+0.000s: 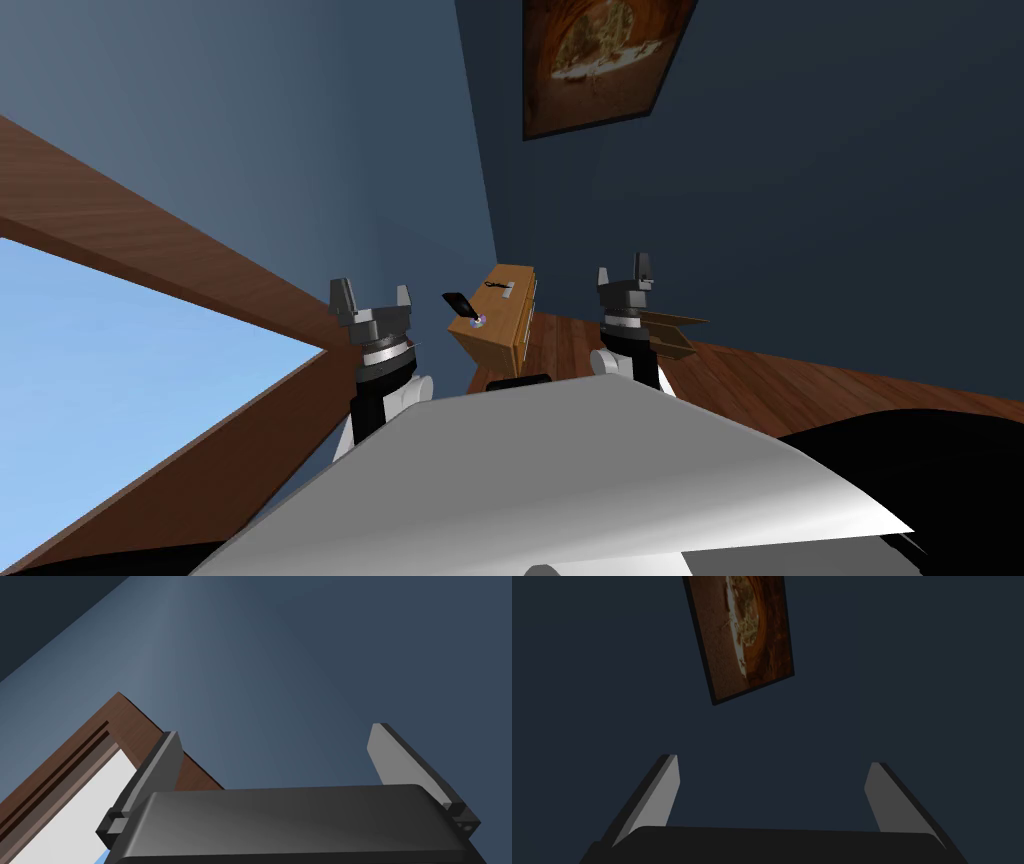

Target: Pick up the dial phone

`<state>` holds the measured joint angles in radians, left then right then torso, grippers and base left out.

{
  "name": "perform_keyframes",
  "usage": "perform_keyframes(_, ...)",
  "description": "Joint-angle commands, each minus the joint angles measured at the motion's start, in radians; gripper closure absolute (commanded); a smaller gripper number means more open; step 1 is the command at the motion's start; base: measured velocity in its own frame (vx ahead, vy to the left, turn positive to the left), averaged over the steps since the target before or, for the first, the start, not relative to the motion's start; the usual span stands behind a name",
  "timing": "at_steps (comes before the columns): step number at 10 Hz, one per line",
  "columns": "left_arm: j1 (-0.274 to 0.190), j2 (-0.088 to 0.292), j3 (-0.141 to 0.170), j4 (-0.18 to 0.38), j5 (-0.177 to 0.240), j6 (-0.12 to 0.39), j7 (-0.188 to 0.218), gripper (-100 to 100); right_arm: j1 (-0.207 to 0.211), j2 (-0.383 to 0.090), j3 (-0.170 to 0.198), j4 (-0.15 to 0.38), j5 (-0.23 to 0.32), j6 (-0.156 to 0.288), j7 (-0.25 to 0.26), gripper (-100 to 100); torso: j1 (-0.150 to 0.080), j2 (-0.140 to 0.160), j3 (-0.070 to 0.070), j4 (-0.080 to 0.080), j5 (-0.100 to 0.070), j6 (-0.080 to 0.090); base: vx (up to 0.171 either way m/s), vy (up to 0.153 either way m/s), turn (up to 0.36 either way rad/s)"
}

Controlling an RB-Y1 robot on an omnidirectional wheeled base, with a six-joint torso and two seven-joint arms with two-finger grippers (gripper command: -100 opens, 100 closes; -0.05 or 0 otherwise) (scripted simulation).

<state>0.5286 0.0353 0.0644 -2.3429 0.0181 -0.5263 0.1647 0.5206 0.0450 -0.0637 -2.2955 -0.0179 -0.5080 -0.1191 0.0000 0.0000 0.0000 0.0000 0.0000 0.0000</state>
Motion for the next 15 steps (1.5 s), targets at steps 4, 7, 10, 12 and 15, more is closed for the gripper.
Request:
perform_keyframes(4, -0.083, 0.069, 0.046, 0.111, 0.092, -0.012, 0.009, -100, 0.0, 0.0, 0.0, 0.0, 0.0, 0.0, 0.0, 0, -0.007, 0.001, 0.0, 0.0, -0.001, 0.0, -0.011, -0.094, -0.01)
perform_keyframes(7, -0.167, 0.094, 0.093, 0.209, 0.179, -0.026, 0.019, -100, 0.0, 0.0, 0.0, 0.0, 0.0, 0.0, 0.0, 0, -0.009, 0.0, 0.0, 0.0, -0.002, 0.0, -0.019, -0.142, -0.014)
perform_keyframes(10, -0.23, 0.108, 0.132, 0.293, 0.252, -0.036, 0.028, -100, 0.0, 0.0, 0.0, 0.0, 0.0, 0.0, 0.0, 0, -0.007, 0.0, 0.0, 0.0, -0.002, 0.0, -0.012, -0.12, -0.011)
perform_keyframes(12, -0.27, 0.114, 0.153, 0.36, 0.302, -0.043, 0.032, -100, 0.0, 0.0, 0.0, 0.0, 0.0, 0.0, 0.0, 0, -0.007, 0.0, 0.0, 0.0, -0.002, 0.0, -0.019, -0.109, -0.011)
perform_keyframes(15, -0.346, 0.125, 0.196, 0.456, 0.383, -0.056, 0.043, -100, 0.0, 0.0, 0.0, 0.0, 0.0, 0.0, 0.0, 0, -0.008, 0.0, 0.0, 0.0, -0.002, 0.0, -0.009, -0.135, -0.01)
